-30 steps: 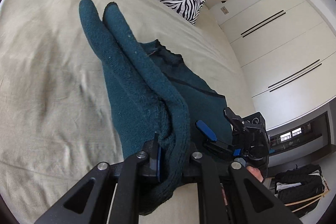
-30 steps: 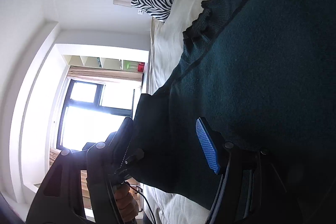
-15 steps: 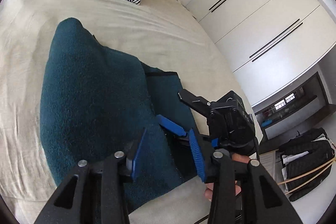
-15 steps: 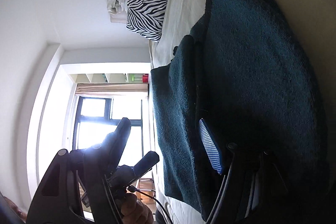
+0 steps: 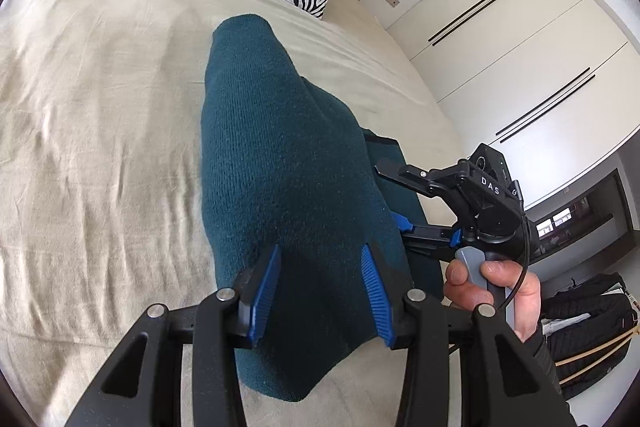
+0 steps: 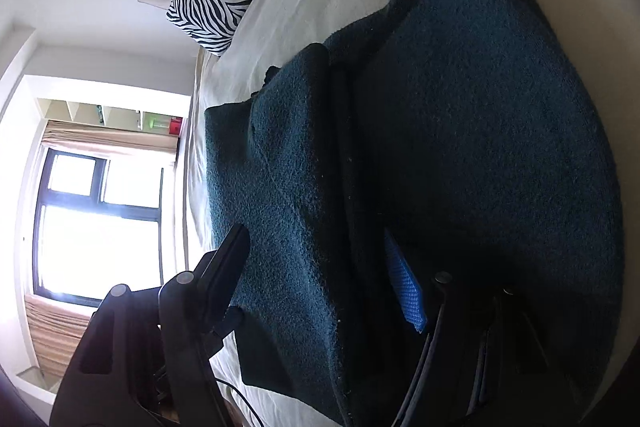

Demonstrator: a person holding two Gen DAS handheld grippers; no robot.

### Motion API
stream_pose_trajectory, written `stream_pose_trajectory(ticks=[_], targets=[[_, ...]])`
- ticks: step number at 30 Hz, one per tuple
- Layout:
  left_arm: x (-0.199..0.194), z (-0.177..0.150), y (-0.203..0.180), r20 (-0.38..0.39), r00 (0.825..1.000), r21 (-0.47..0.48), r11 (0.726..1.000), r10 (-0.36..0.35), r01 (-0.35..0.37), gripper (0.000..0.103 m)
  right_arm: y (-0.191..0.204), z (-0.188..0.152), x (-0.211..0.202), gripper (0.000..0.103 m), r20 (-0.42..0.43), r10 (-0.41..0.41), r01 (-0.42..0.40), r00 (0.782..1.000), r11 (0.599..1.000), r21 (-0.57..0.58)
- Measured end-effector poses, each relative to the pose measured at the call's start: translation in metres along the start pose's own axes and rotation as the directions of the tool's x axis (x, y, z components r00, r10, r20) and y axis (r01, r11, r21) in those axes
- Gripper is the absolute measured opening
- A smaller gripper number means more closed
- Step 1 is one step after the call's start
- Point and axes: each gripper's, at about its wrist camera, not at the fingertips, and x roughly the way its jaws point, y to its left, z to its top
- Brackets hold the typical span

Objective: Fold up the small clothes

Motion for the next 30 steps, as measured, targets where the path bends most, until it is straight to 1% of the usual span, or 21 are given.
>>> stream_pose_trajectory(ticks=[1, 2, 3, 5, 6, 8, 10, 13, 17, 20, 22, 25, 28, 30], targets=[[0.0, 0.0, 0.001, -0.001, 1.0, 0.002, 1.0, -0.001, 0.001, 0.045, 0.002, 0.001, 0.002, 0.051, -0.006, -0.006, 0.006, 1.0, 1.0, -0.007], [-0.001, -0.002, 0.001, -0.002, 1.0, 0.001, 1.0, 0.001, -0.001, 0.045, 0.002, -0.002, 0.004, 0.029, -0.025, -0.027, 0.027, 0.999, 0.999, -0.018], [-0.001, -0.002, 0.002, -0.002, 1.0, -0.001, 1.0, 0.004, -0.004, 0.045, 0.004, -0.005, 0.006, 0.022, -0.032, -0.055, 0.054, 0.998, 0.998, -0.037], [0.0, 0.0, 0.002, -0.003, 1.0, -0.01, 1.0, -0.001, 0.001, 0.045, 0.011, -0.01, 0.005, 0.016, -0.011, -0.113, 0.111, 0.994, 0.989, -0.096], [-0.001, -0.001, 0.003, -0.001, 1.0, -0.013, 1.0, -0.002, 0.002, 0.045, 0.015, -0.01, 0.002, 0.015, 0.003, -0.121, 0.12, 0.993, 0.986, -0.114], [-0.001, 0.0, 0.001, 0.0, 1.0, -0.009, 1.0, 0.003, -0.003, 0.045, 0.019, -0.01, -0.009, 0.014, 0.028, -0.107, 0.109, 0.994, 0.986, -0.126], [-0.002, 0.0, -0.004, 0.002, 1.0, 0.011, 1.0, 0.01, -0.01, 0.046, 0.021, -0.008, -0.025, 0.014, 0.054, -0.097, 0.104, 0.994, 0.984, -0.147], [-0.001, 0.004, -0.015, 0.011, 1.0, 0.046, 0.999, 0.027, -0.027, 0.047, 0.016, -0.004, -0.05, 0.013, 0.087, -0.107, 0.12, 0.99, 0.98, -0.16], [0.003, 0.006, -0.026, 0.01, 0.999, 0.07, 0.997, 0.031, -0.032, 0.047, -0.01, 0.004, -0.085, 0.013, 0.124, -0.141, 0.157, 0.982, 0.979, -0.13], [0.01, 0.006, -0.038, 0.007, 0.999, 0.101, 0.994, 0.042, -0.043, 0.047, -0.034, 0.005, -0.102, 0.013, 0.13, -0.153, 0.167, 0.98, 0.98, -0.106], [0.015, 0.005, -0.047, 0.004, 0.999, 0.123, 0.991, 0.049, -0.049, 0.047, -0.046, 0.005, -0.106, 0.013, 0.129, -0.161, 0.174, 0.979, 0.98, -0.093], [0.025, 0.005, -0.062, 0.003, 0.998, 0.161, 0.985, 0.068, -0.067, 0.047, -0.053, 0.007, -0.109, 0.013, 0.139, -0.144, 0.156, 0.98, 0.984, -0.083], [0.035, 0.011, -0.074, 0.008, 0.996, 0.199, 0.976, 0.093, -0.093, 0.047, -0.061, 0.004, -0.106, 0.014, 0.126, -0.182, 0.196, 0.975, 0.975, -0.105], [0.045, 0.018, -0.08, 0.023, 0.993, 0.218, 0.968, 0.119, -0.121, 0.047, -0.08, 0.003, -0.102, 0.014, 0.118, -0.168, 0.179, 0.979, 0.981, -0.081]])
